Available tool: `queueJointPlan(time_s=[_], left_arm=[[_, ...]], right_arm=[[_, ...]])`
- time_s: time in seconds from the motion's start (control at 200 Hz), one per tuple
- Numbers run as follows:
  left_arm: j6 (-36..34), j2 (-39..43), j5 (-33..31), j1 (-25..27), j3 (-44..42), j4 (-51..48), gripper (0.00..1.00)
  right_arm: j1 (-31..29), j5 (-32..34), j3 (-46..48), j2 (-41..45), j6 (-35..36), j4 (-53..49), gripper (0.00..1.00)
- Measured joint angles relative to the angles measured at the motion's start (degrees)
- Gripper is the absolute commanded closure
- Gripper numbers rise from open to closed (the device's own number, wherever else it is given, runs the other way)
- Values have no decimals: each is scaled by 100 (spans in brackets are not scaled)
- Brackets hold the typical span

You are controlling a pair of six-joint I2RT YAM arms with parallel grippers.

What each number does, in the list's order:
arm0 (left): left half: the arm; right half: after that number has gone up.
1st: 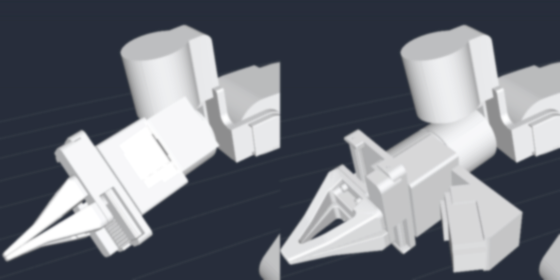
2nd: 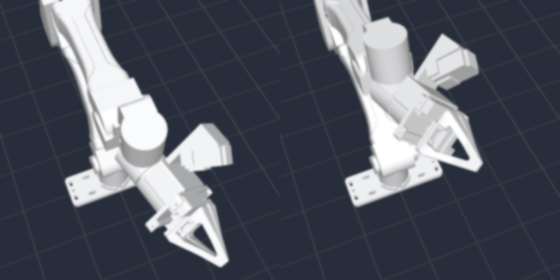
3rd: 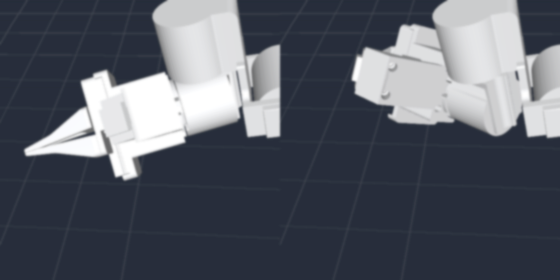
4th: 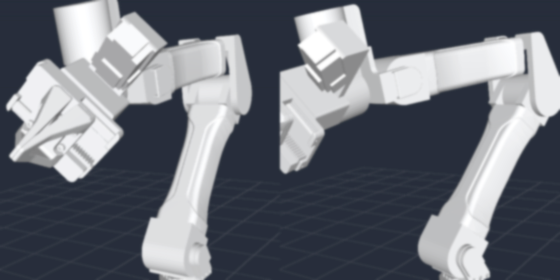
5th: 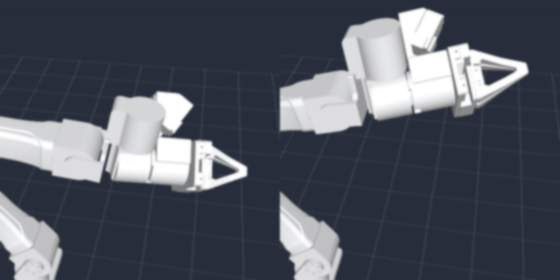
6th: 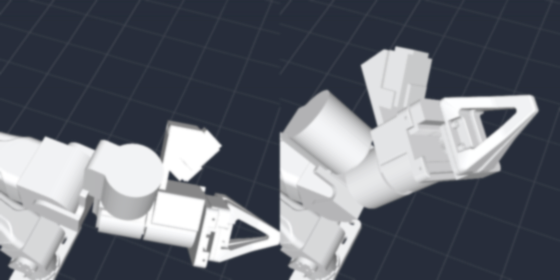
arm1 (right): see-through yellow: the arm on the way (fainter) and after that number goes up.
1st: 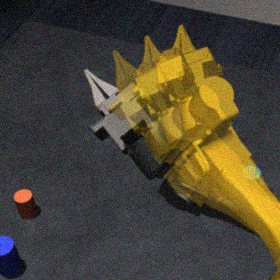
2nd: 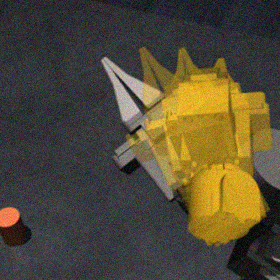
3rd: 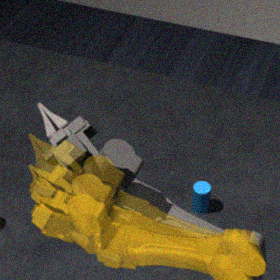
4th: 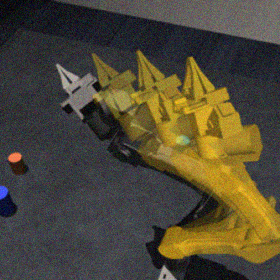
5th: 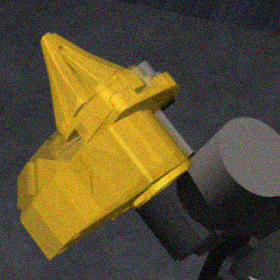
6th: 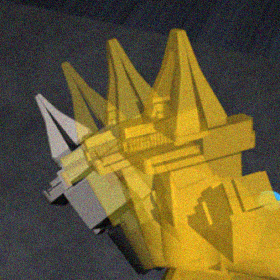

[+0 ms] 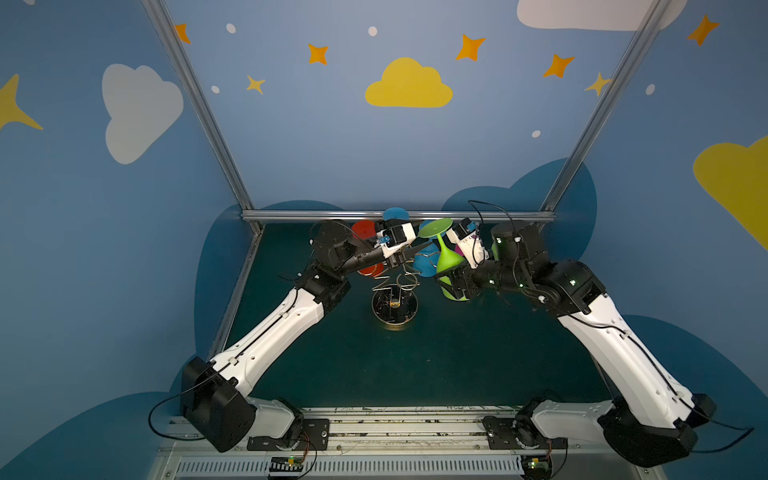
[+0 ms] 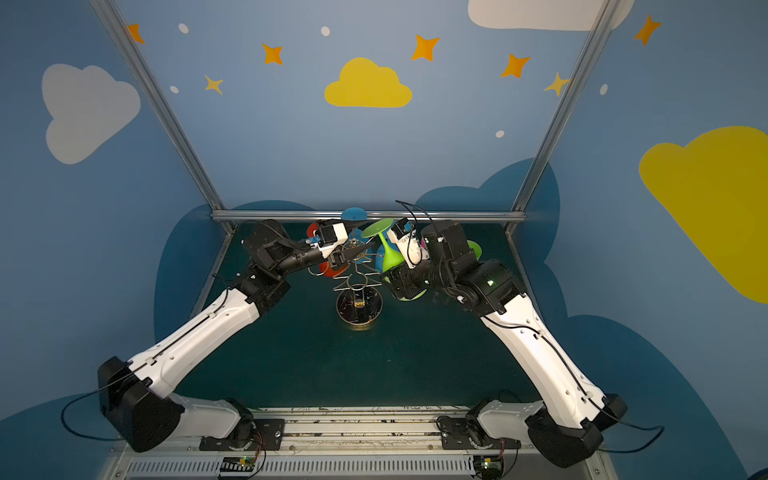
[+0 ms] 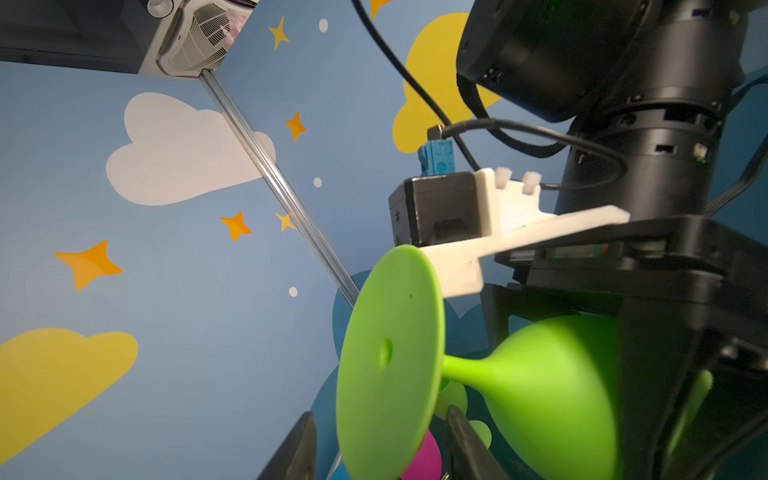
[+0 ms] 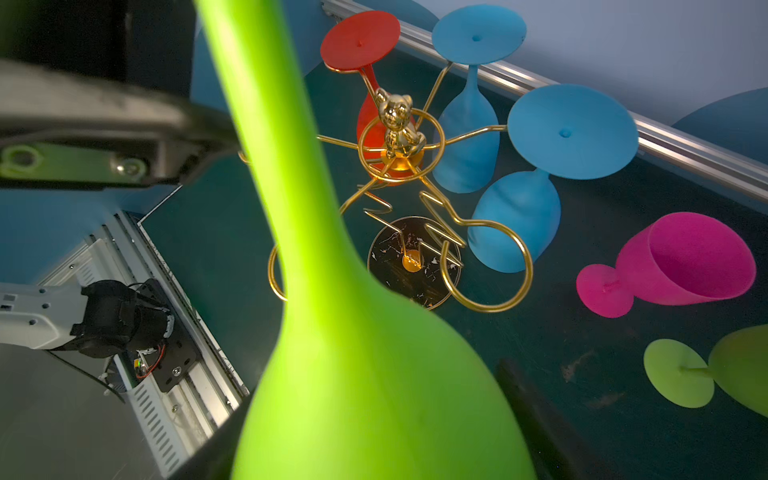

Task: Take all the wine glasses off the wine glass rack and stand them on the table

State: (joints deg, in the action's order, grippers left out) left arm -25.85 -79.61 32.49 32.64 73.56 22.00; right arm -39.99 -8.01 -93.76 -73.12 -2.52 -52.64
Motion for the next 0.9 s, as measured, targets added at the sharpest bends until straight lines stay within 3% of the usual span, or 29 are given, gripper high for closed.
queueJointPlan(time_s=[0.676, 0.781, 0.901], left_arm=[[-251, -39, -120, 42, 17, 125, 80], [-302, -39, -120, 63, 17, 122, 88], [-442, -39, -140, 61, 15, 111, 94]], right_arm=[[-46, -46, 57, -61, -203, 15, 81], [-46, -81, 57, -63, -269, 37, 74], [-46, -136, 59, -61, -382, 50, 55]])
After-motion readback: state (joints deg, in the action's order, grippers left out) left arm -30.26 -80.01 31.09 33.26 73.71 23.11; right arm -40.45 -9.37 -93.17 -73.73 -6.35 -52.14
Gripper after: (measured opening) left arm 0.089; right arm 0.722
